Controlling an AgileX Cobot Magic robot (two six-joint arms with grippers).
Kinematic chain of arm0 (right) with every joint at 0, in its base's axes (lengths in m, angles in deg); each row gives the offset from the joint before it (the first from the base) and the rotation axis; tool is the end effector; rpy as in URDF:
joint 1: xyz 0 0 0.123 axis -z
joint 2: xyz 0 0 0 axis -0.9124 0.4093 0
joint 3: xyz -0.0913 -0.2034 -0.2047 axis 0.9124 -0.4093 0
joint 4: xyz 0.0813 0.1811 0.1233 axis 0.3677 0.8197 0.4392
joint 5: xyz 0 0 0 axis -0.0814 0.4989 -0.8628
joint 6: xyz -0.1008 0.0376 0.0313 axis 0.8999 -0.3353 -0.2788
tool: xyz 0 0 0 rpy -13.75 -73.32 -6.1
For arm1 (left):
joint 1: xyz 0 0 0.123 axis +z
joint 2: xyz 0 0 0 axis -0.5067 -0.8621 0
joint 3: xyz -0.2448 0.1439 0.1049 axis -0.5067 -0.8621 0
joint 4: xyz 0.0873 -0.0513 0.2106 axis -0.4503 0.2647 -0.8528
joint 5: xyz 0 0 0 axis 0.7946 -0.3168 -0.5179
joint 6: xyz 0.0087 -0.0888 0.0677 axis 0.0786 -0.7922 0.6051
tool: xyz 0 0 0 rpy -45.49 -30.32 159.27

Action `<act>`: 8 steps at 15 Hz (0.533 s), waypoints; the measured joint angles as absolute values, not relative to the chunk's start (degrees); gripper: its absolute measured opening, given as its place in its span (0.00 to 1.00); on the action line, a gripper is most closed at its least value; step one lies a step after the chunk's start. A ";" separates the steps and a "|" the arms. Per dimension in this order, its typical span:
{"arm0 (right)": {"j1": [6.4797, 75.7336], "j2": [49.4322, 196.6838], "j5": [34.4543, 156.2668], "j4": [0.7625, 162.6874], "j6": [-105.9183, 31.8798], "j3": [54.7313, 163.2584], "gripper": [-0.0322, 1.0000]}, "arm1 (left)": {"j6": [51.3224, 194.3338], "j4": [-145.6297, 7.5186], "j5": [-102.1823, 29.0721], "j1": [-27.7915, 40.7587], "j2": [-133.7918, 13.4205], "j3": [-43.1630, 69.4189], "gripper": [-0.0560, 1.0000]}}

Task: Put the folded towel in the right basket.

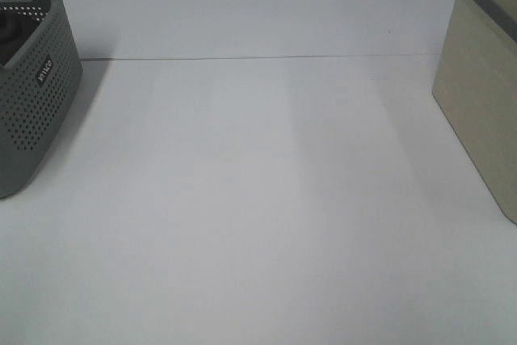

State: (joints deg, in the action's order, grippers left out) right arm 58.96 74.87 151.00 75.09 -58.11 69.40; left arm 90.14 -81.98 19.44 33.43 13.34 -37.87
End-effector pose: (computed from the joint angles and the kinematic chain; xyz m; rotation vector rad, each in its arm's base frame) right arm 0.0333 0.0062 0.3104 -0.1754 2.3369 0.0719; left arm -0.0202 -0.0020 0.2601 -0.0281 2.0227 0.0361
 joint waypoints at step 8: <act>58.96 50.92 150.59 74.29 -58.16 55.48 0.96 | 90.14 -81.98 19.44 33.43 13.34 -37.87 0.99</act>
